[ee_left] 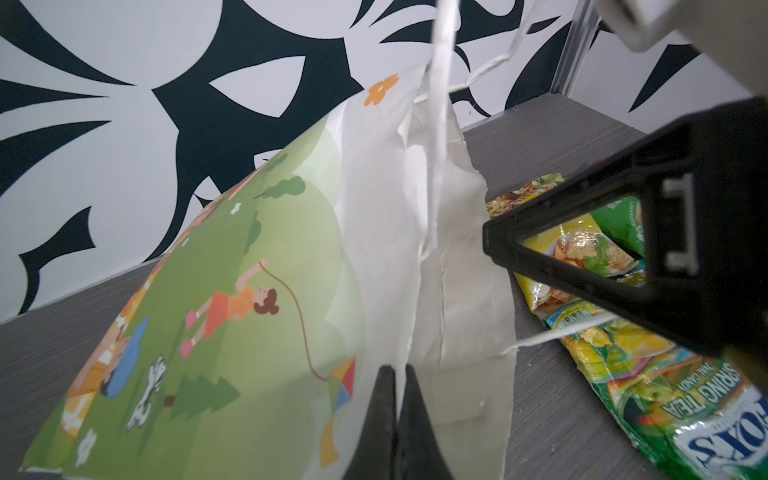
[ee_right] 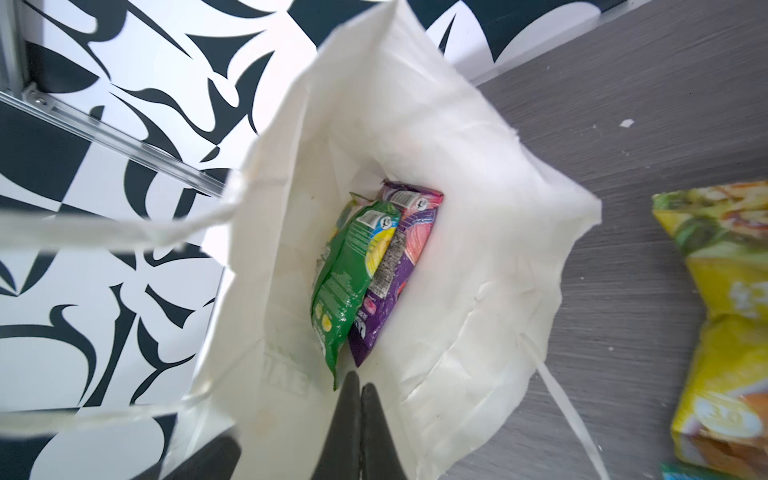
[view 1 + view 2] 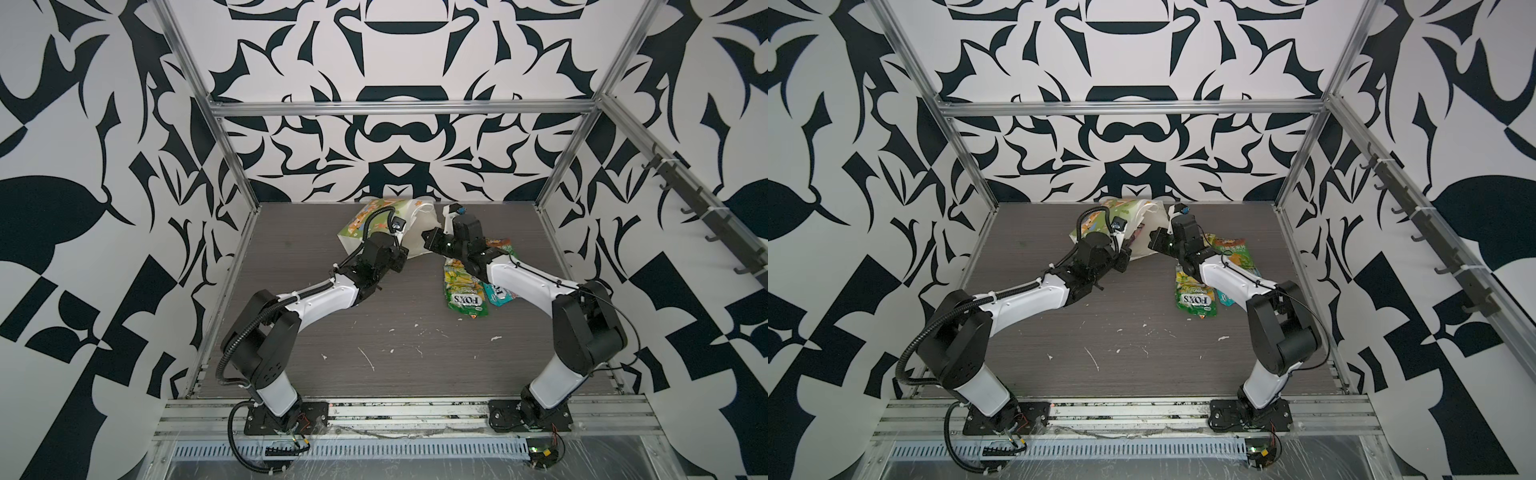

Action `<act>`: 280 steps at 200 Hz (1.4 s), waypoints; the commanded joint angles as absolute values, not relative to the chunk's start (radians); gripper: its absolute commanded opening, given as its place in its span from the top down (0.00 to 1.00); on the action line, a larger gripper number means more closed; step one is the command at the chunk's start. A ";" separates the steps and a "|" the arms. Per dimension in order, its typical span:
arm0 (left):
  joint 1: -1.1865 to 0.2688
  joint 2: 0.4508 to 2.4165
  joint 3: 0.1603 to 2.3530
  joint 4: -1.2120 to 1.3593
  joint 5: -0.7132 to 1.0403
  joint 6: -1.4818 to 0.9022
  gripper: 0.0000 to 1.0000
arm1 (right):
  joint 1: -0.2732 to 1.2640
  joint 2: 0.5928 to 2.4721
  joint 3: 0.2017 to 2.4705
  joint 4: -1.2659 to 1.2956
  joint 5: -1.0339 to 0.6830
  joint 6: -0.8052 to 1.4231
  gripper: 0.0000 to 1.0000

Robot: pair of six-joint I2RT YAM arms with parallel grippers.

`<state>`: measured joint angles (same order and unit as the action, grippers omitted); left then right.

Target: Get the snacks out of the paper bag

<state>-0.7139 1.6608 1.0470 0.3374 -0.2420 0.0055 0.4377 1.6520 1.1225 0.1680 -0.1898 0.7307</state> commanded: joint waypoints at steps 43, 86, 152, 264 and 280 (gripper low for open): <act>-0.721 1.638 1.003 0.436 -0.191 0.014 1.00 | 0.409 1.622 1.149 0.150 -0.207 0.693 1.00; -0.721 1.622 1.009 0.439 -0.197 0.021 1.00 | 0.420 1.659 1.085 0.262 -0.205 0.679 1.00; -0.722 1.614 0.996 0.467 -0.172 0.021 1.00 | 0.465 1.783 1.058 0.441 -0.252 0.601 1.00; -0.723 1.615 0.907 0.607 -0.047 0.054 1.00 | 0.476 1.899 1.156 0.404 -0.206 0.755 0.91; -0.723 1.620 0.911 0.604 -0.044 0.054 1.00 | 0.471 1.930 1.166 0.411 -0.199 0.823 0.82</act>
<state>-0.7185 1.6482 0.9134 0.5156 -0.0925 0.0460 0.4755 1.9068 1.1198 0.4118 -0.2276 0.7212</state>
